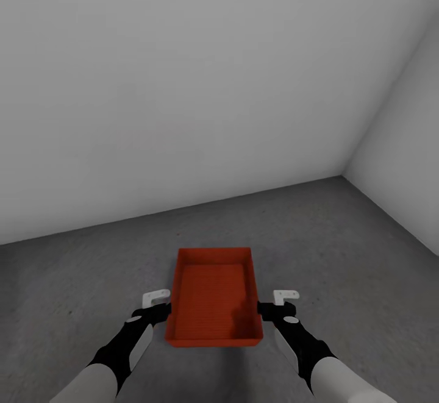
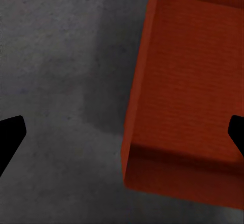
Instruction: Move the two storage containers from the living room to the garage. In the garage, place one container on the floor and stack the other container on top of it (either order is fine).
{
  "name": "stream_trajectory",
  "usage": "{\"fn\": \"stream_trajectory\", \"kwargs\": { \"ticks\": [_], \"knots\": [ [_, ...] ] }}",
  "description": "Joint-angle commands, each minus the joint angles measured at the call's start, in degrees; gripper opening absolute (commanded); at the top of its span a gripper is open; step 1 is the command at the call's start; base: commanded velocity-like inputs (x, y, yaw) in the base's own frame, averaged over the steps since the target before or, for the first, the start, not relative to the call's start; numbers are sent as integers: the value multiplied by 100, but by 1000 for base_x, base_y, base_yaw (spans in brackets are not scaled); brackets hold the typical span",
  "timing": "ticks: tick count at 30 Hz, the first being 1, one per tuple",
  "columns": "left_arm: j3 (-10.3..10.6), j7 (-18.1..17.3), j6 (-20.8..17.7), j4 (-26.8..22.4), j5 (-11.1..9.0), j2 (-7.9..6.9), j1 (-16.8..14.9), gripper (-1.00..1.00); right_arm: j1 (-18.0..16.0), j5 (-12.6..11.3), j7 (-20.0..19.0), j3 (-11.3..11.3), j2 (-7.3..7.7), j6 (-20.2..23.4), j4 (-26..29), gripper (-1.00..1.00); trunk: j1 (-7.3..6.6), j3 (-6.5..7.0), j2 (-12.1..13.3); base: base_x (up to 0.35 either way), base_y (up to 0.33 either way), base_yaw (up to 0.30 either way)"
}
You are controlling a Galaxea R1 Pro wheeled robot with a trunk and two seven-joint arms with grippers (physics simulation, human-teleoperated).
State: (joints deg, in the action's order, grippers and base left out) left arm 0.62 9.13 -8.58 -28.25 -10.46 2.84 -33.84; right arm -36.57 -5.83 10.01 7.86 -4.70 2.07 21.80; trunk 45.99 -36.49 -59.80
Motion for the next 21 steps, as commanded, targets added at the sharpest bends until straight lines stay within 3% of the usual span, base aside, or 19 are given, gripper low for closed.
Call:
{"fn": "stream_trajectory", "kwargs": {
  "ticks": [1, 21],
  "knots": [
    [8, 28, -29, -8, -53, -1, 0, 100, -1, -63, 44, 49, 4, 22, 9, 100, -22, 14, 38, 0, 0, 0],
    [12, 28, -29, 25, -47, -11, 0, 100, 0, -68, 45, 47, 13, 22, 9, 100, -462, 373, 841, 0, 0, 0]
  ]
}}
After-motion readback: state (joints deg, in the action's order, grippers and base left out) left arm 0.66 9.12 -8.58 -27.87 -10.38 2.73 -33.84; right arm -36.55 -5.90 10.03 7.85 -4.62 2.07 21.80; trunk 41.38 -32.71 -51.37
